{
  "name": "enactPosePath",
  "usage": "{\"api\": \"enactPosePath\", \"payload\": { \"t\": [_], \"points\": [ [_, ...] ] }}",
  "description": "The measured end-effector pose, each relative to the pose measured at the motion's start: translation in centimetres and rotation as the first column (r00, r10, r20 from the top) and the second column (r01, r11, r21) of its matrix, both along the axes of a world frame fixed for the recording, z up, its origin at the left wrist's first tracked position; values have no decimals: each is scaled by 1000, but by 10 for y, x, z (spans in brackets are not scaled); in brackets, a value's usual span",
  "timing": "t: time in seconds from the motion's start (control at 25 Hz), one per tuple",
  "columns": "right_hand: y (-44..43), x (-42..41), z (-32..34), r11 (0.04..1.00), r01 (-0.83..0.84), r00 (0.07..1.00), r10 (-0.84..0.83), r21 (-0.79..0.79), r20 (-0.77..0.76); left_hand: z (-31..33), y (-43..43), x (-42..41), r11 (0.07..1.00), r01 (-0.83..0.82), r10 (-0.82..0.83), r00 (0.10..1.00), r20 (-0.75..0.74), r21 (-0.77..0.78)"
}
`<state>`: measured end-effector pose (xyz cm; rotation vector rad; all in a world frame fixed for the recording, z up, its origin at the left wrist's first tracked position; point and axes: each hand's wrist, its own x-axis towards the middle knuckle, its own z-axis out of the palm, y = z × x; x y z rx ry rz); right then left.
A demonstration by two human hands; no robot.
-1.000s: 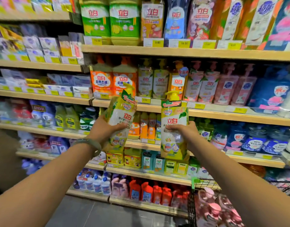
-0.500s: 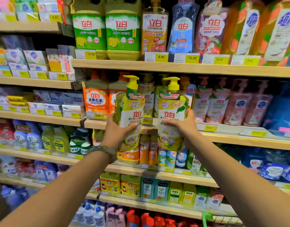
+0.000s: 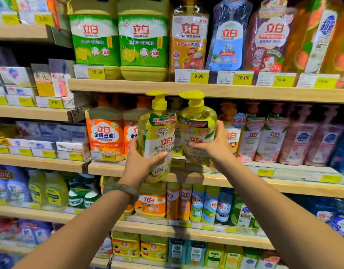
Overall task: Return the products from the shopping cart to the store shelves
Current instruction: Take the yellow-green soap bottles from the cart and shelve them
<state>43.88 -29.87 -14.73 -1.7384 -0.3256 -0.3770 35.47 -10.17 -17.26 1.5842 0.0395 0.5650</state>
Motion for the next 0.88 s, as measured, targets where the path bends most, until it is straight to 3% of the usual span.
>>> {"api": "enactPosePath", "payload": {
  "t": [0.28,0.48,0.56,0.72,0.88],
  "points": [
    [25,23,-11,985,162,986,-159,-52,56,0,27,33,998,68,-68,996,-63,-6],
    [33,34,-31,915,318,947,-320,-247,34,-5,38,40,993,110,-108,991,-74,31],
    [35,36,-29,857,399,910,-414,-326,26,-8,38,41,992,128,-126,988,-84,21],
    [35,32,-20,643,573,779,-620,-508,94,-16,32,39,986,166,-166,980,-114,-5],
    [36,34,-23,476,666,701,-664,-575,262,-16,28,39,985,170,-169,978,-124,-7]
  ]
}}
